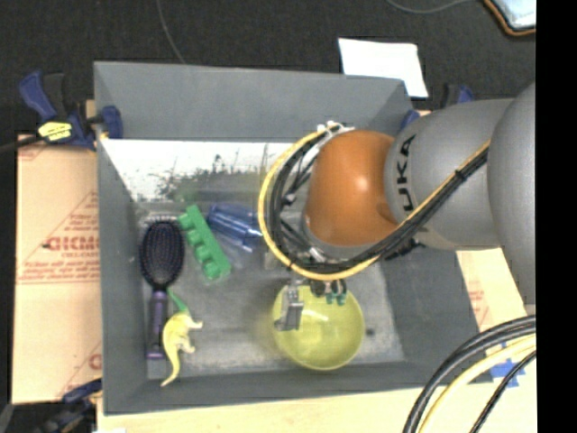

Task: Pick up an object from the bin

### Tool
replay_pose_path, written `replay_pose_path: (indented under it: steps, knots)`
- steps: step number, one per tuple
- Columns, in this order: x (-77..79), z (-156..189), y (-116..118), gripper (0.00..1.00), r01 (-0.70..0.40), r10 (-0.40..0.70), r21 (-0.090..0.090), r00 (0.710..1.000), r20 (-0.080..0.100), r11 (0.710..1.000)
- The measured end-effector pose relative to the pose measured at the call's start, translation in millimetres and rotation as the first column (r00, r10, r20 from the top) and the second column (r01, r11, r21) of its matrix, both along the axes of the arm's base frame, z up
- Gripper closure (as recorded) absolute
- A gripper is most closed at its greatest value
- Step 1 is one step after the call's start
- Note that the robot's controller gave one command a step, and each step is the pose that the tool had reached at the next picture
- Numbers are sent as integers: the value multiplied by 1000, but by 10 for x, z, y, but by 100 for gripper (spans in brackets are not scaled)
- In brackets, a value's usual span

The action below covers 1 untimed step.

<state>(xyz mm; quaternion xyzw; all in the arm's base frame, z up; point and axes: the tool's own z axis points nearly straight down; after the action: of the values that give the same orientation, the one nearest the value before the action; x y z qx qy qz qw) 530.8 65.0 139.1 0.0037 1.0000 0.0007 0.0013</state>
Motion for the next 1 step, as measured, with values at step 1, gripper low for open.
replay_pose_path:
  steps: [1]
  knots:
    - [9, 7, -1, 100, 0, 0, 0, 1000, 3, 1000]
